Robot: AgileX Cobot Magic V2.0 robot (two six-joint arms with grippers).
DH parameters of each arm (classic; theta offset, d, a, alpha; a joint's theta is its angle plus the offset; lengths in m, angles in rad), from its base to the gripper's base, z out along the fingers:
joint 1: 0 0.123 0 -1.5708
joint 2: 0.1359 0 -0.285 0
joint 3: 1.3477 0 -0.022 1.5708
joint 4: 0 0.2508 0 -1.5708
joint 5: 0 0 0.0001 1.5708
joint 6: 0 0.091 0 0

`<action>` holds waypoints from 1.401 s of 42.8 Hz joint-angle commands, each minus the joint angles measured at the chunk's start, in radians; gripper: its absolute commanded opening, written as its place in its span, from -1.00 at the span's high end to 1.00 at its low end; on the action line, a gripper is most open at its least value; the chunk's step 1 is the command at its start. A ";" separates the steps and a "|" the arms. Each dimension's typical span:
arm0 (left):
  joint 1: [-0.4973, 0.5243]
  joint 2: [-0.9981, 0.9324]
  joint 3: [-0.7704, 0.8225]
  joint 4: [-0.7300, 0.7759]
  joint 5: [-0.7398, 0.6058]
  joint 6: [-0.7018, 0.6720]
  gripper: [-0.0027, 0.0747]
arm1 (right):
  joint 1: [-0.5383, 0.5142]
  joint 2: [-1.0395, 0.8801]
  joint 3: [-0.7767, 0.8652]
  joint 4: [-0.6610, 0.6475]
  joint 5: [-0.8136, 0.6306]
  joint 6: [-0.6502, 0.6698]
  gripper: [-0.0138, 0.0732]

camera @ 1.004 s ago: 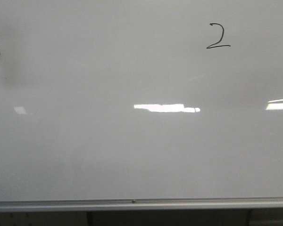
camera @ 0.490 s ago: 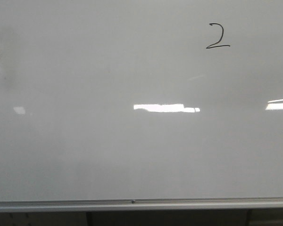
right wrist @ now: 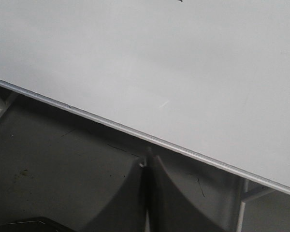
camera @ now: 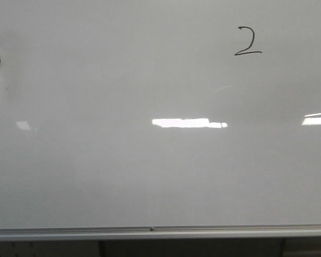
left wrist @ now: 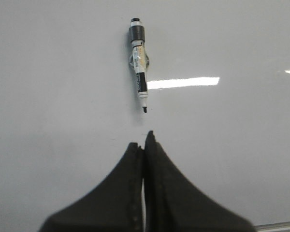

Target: Write number 2 on whiteboard

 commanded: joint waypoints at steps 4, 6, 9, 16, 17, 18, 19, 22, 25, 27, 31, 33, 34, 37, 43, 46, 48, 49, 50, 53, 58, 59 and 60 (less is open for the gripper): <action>0.034 -0.067 0.070 -0.010 -0.215 0.002 0.98 | -0.007 0.007 -0.026 0.005 -0.060 -0.003 0.84; 0.039 -0.082 0.087 -0.006 -0.240 0.003 0.98 | -0.007 0.007 -0.026 0.005 -0.060 -0.003 0.84; 0.040 -0.080 0.108 0.004 -0.286 0.003 0.98 | -0.007 0.007 -0.026 0.005 -0.059 -0.003 0.84; 0.040 -0.080 0.114 0.042 -0.332 0.003 0.98 | -0.007 0.007 -0.026 0.005 -0.057 -0.003 0.84; 0.042 -0.080 0.114 0.042 -0.335 0.003 0.98 | -0.007 0.007 -0.026 0.005 -0.057 -0.003 0.84; 0.045 -0.080 0.114 0.042 -0.337 0.003 0.98 | -0.007 0.007 -0.026 0.005 -0.057 -0.003 0.84; 0.045 -0.080 0.114 0.042 -0.338 0.003 0.98 | -0.007 0.007 -0.026 0.005 -0.057 -0.003 0.84; 0.047 -0.080 0.114 0.040 -0.336 0.003 0.98 | -0.007 0.007 -0.026 0.005 -0.057 -0.003 0.84; 0.052 -0.080 0.114 0.040 -0.336 0.003 0.98 | -0.007 0.007 -0.026 0.005 -0.057 -0.003 0.84; 0.057 -0.080 0.114 0.040 -0.335 0.003 0.98 | -0.007 0.007 -0.026 0.005 -0.057 -0.003 0.84; 0.058 -0.080 0.114 0.040 -0.333 0.003 0.98 | -0.007 0.007 -0.026 0.005 -0.057 -0.003 0.84; 0.058 -0.080 0.114 0.040 -0.333 0.003 0.98 | -0.007 0.007 -0.026 0.005 -0.057 -0.003 0.84; 0.058 -0.080 0.114 0.040 -0.333 0.003 0.98 | -0.007 0.007 -0.026 0.005 -0.057 -0.003 0.84; 0.058 -0.080 0.114 0.040 -0.333 0.003 0.98 | -0.007 0.007 -0.026 0.005 -0.057 -0.003 0.84; 0.058 -0.080 0.114 0.040 -0.333 0.003 0.98 | -0.007 0.007 -0.026 0.005 -0.057 -0.003 0.84; 0.058 -0.080 0.114 0.040 -0.333 0.003 0.98 | -0.007 0.007 -0.026 0.005 -0.057 -0.003 0.84; 0.058 -0.080 0.114 0.040 -0.333 0.003 0.98 | -0.007 0.007 -0.026 0.005 -0.057 -0.003 0.84; 0.058 -0.080 0.114 0.040 -0.333 0.003 0.98 | -0.007 0.007 -0.026 0.005 -0.057 -0.003 0.84; 0.058 -0.080 0.114 0.040 -0.333 0.003 0.98 | -0.007 0.007 -0.026 0.005 -0.057 -0.003 0.84; 0.058 -0.080 0.114 0.040 -0.333 0.003 0.98 | -0.007 0.007 -0.026 0.005 -0.057 -0.003 0.84; 0.058 -0.080 0.114 0.040 -0.333 0.003 0.98 | -0.007 0.007 -0.026 0.005 -0.057 -0.003 0.84; 0.058 -0.080 0.114 0.040 -0.333 0.003 0.98 | -0.007 0.007 -0.026 0.005 -0.057 -0.003 0.84; 0.058 -0.080 0.114 0.040 -0.333 0.003 0.98 | -0.007 0.007 -0.026 0.005 -0.057 -0.003 0.84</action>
